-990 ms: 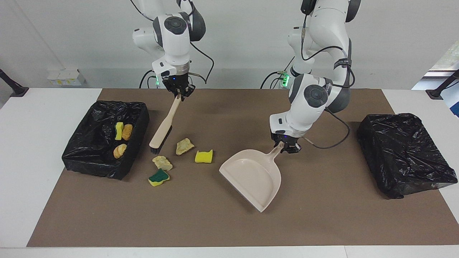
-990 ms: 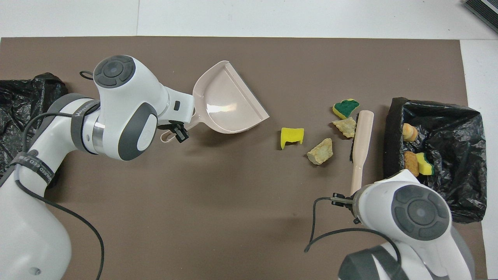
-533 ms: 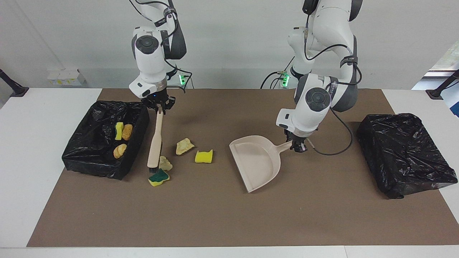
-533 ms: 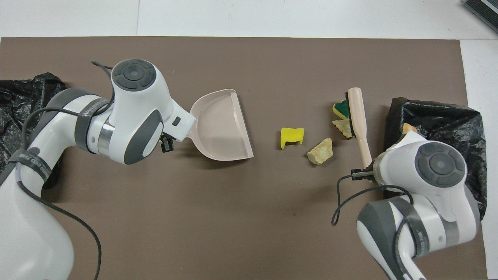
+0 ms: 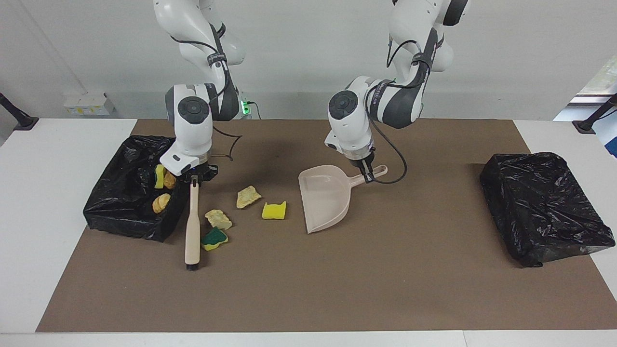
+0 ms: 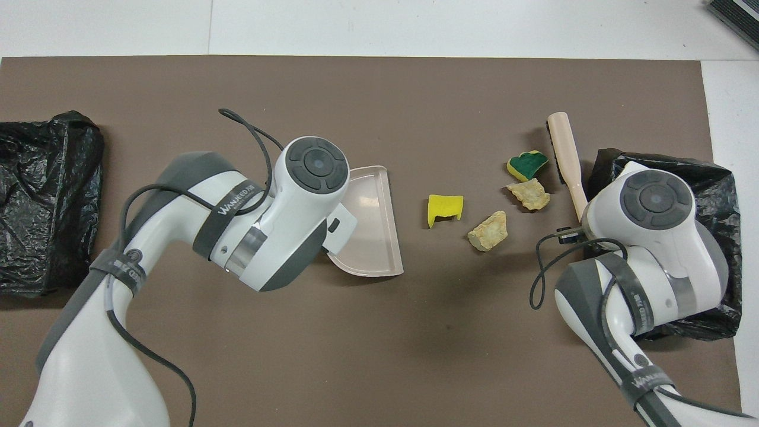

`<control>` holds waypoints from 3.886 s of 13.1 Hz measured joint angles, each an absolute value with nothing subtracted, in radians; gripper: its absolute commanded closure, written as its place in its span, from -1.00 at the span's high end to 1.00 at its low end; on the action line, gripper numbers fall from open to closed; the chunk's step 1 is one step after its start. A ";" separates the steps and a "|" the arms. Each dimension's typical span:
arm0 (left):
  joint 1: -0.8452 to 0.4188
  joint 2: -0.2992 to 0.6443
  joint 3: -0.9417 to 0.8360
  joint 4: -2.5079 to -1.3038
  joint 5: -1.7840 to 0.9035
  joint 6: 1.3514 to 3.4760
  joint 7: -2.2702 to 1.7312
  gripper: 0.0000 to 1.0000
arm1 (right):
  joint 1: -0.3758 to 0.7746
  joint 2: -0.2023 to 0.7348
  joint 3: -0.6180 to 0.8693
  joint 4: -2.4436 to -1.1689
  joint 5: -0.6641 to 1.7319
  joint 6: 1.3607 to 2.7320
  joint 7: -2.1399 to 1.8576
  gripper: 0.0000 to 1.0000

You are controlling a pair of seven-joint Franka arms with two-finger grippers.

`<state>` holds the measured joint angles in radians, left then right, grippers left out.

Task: Sweep and dump trash in bin
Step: 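Move the dustpan toward the sponges while the right gripper lifts the brush, then sweep the sponge pieces with the right gripper's brush into the dustpan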

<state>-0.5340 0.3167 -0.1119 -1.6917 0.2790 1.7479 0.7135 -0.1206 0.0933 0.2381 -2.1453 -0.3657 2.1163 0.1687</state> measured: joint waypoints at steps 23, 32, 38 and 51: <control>-0.560 0.331 -0.107 -1.723 0.160 1.837 0.780 -1.00 | 0.022 -0.209 0.250 -2.197 0.022 1.702 0.117 -1.00; -0.567 0.331 -0.112 -1.723 0.162 1.837 0.782 -1.00 | -0.039 -0.189 0.261 -2.311 0.025 1.817 0.016 -1.00; -0.570 0.331 -0.114 -1.724 0.162 1.837 0.769 -1.00 | 0.171 -0.121 0.267 -2.293 0.174 1.948 0.304 -1.00; -0.569 0.331 -0.113 -1.729 0.150 1.841 0.753 -1.00 | 0.080 -0.035 0.249 -2.135 0.141 1.961 0.075 -1.00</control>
